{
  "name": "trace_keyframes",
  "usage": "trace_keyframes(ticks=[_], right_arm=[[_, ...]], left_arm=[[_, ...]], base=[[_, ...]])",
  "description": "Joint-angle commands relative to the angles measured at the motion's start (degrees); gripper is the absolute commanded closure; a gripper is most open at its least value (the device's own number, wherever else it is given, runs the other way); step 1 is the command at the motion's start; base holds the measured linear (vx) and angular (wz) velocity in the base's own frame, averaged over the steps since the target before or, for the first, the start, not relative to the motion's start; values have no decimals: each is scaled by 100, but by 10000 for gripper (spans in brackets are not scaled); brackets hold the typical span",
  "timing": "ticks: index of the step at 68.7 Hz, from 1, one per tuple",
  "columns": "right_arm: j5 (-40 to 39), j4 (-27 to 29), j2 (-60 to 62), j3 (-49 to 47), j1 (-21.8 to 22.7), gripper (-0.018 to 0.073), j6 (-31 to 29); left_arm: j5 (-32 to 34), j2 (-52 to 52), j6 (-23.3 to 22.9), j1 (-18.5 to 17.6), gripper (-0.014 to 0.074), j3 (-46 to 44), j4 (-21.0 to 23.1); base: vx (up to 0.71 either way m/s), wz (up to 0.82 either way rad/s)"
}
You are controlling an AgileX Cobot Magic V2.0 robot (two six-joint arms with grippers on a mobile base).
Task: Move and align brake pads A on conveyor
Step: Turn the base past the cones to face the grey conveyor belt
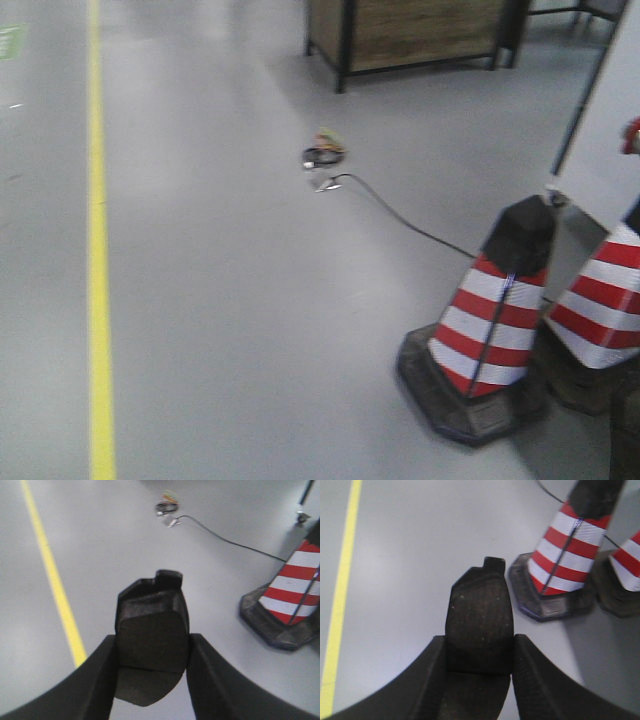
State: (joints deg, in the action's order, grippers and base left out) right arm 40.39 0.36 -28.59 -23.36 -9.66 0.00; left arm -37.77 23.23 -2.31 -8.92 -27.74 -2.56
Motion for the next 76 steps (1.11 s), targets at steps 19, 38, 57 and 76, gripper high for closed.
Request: trace_keyframes(ticks=[19, 38, 57, 76], right_arm=[[-437, -36, -13, -178, 35, 566, 0], [-388, -36, -13, -178, 35, 566, 0], [-272, -36, -13, -178, 35, 566, 0], [-272, -36, -13, -178, 35, 566, 0]], left_arm=[[542, 30, -2, -3, 602, -171, 23], [542, 30, -2, -3, 602, -171, 23], [542, 30, -2, -3, 602, -171, 23], [542, 30, -2, -3, 602, -171, 23]], base=[[31, -81], [27, -87], [26, -83], [24, -84]])
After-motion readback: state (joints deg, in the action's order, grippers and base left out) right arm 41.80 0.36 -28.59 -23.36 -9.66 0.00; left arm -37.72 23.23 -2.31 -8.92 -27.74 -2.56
